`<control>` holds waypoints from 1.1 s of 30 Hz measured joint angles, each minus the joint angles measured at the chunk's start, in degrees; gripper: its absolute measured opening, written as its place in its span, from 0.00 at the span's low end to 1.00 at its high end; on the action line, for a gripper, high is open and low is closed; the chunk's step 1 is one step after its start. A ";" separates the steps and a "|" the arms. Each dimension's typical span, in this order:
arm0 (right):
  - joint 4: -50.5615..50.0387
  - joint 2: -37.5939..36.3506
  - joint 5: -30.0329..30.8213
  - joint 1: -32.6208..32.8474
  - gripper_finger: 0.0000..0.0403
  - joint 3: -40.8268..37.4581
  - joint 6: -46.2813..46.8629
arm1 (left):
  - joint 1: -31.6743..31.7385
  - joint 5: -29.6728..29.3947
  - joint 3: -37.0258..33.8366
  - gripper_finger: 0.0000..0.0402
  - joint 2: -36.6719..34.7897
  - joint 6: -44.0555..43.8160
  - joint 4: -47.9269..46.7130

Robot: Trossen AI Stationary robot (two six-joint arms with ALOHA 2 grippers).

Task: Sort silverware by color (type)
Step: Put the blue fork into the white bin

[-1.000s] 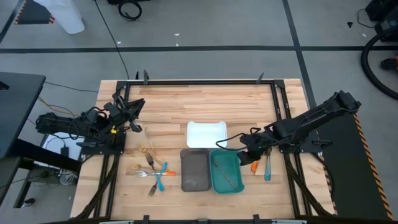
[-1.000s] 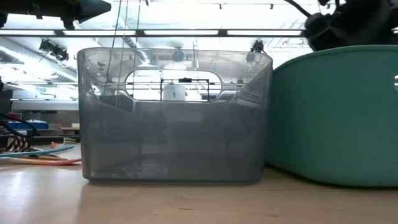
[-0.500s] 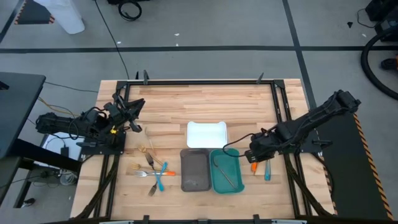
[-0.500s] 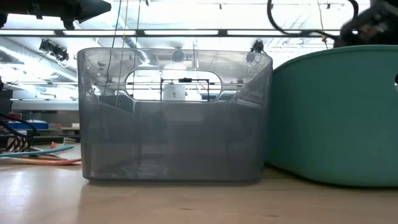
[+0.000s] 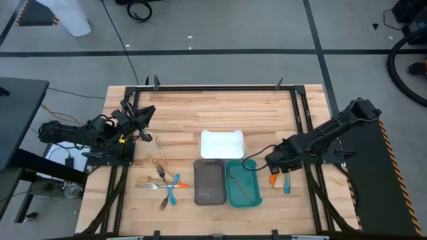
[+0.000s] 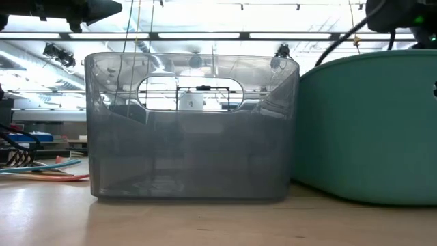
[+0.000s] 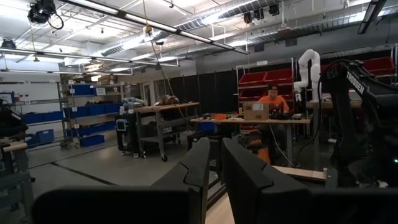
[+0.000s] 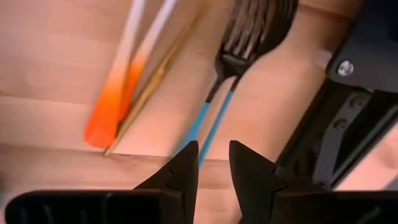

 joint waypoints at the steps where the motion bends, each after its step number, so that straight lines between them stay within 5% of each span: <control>1: -0.14 0.33 -0.57 0.07 0.25 0.00 0.01 | 0.00 0.00 0.00 0.12 0.00 0.00 0.00; 20: 2.67 10.34 -3.97 2.54 0.23 -0.76 -3.02 | -0.01 0.00 0.00 0.12 0.00 -0.02 0.00; 33: 10.33 7.67 -2.56 2.54 0.19 -5.67 0.75 | 0.00 0.00 0.00 0.12 0.00 0.00 -0.15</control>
